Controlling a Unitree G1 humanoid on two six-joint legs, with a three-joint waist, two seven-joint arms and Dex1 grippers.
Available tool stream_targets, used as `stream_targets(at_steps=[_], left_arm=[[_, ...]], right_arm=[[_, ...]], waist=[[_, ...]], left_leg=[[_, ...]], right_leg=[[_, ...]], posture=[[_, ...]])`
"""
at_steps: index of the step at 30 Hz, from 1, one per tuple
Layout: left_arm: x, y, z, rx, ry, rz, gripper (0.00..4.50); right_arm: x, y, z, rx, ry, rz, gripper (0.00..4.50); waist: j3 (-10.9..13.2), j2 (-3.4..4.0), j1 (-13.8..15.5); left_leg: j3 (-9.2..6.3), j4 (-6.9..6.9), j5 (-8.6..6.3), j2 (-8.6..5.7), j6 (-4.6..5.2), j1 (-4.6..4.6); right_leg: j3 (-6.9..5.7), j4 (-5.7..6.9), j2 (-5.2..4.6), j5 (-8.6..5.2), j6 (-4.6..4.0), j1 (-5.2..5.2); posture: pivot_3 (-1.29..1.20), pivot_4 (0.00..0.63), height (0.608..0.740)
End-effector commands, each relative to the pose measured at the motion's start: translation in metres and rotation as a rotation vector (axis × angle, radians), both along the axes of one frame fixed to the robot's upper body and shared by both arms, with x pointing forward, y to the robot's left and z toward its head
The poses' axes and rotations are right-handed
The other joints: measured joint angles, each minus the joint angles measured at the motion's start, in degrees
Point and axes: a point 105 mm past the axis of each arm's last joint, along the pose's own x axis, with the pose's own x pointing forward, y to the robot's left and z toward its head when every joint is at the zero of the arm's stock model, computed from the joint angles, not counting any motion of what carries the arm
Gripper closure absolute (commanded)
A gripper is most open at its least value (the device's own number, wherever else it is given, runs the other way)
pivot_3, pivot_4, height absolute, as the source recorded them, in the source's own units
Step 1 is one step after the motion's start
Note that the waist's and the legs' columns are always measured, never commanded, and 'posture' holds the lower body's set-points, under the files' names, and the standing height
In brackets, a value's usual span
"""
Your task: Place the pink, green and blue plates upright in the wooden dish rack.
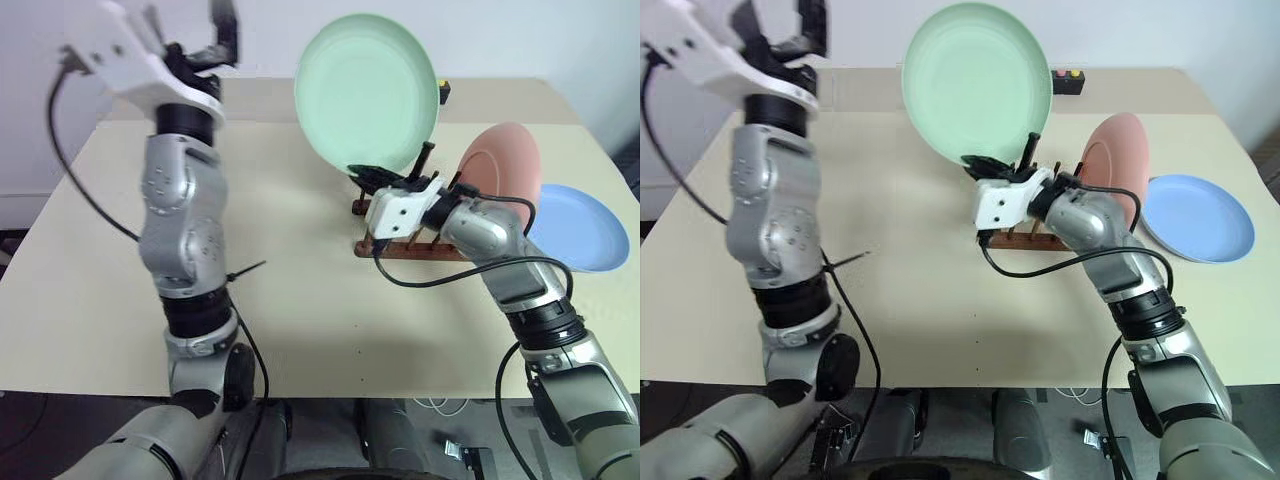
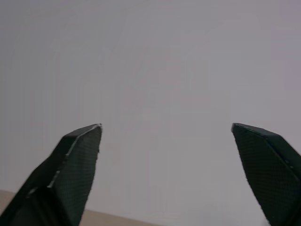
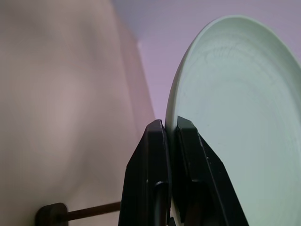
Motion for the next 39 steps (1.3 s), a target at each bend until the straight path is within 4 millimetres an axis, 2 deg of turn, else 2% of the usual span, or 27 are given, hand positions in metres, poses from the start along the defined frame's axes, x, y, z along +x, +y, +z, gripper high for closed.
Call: stream_targets(at_steps=[1,3,4,7,10,13,16,18,27,39], left_arm=[[0.005,0.0,-0.012,0.106,0.044,0.008,0.02],[0.016,-0.008,-0.046,0.279,0.17,-0.034,0.02],[0.016,-0.017,-0.064,0.347,0.216,-0.105,0.02],[0.009,-0.038,-0.101,0.452,0.299,-0.274,0.02],[-0.005,-0.058,-0.13,0.537,0.358,-0.429,0.02],[-0.017,-0.07,-0.146,0.577,0.394,-0.537,0.02],[-0.031,-0.088,-0.172,0.65,0.456,-0.652,0.02],[-0.032,-0.09,-0.177,0.661,0.469,-0.658,0.02],[-0.031,-0.092,-0.176,0.641,0.467,-0.651,0.02],[-0.03,-0.092,-0.176,0.642,0.467,-0.645,0.02]], right_arm=[[-0.017,-0.01,0.039,0.182,0.016,0.078,4.5],[-0.025,-0.023,0.051,0.337,0.135,0.126,4.5],[-0.03,-0.029,0.057,0.415,0.2,0.156,4.5],[-0.042,-0.039,0.069,0.579,0.333,0.226,4.5],[-0.056,-0.046,0.071,0.7,0.473,0.303,4.5],[-0.066,-0.05,0.069,0.759,0.57,0.34,4.5],[-0.069,-0.066,0.057,0.887,0.696,0.343,4.5],[-0.07,-0.068,0.055,0.921,0.733,0.346,4.5],[-0.063,-0.074,0.029,0.991,0.873,0.288,4.5],[-0.053,-0.087,0.025,1.126,0.926,0.286,4.5]], waist=[[0.0,0.0,0.1],[0.0,0.0,0.1],[0.0,0.03,0.0],[0.0,0.02,0.0],[0.0,0.03,0.0],[0.0,0.03,0.1],[0.0,0.06,0.1],[0.0,0.06,0.1],[0.0,0.07,0.1],[0.0,0.07,0.2]], left_leg=[[-0.01,0.01,0.0,0.0,0.0,0.0],[-0.01,0.0,0.0,0.0,0.01,0.0],[-0.02,-0.01,0.0,0.01,0.01,0.0],[-0.03,-0.01,-0.03,0.01,0.05,0.02],[-0.04,-0.01,-0.03,0.03,0.06,0.01],[-0.04,-0.02,-0.05,0.04,0.09,0.02],[-0.03,-0.02,-0.06,0.05,0.11,0.04],[0.0,-0.01,-0.08,0.04,0.14,0.04],[0.02,0.01,-0.07,0.05,0.14,0.08],[0.02,0.01,-0.07,0.05,0.14,0.08]], right_leg=[[0.0,0.0,0.0,0.0,0.0,0.0],[0.0,0.01,0.0,0.0,0.0,0.0],[0.0,0.02,0.01,0.0,0.0,0.0],[0.0,0.05,0.0,0.0,-0.01,0.02],[0.0,0.08,0.01,0.0,-0.03,-0.01],[0.0,0.07,0.01,-0.01,-0.04,0.0],[0.0,0.07,0.02,-0.02,-0.05,0.02],[0.01,0.06,0.01,-0.02,-0.04,0.04],[0.02,0.06,0.03,-0.02,-0.04,0.04],[0.02,0.04,0.03,-0.02,-0.04,0.05]], posture=[[0.0,0.15,0.734],[0.0,0.15,0.734],[0.0,0.15,0.734],[0.0,0.15,0.734],[0.0,0.15,0.734],[0.0,0.15,0.734],[0.0,0.15,0.734],[0.0,0.15,0.734],[0.0,0.15,0.734],[0.0,0.15,0.734]])
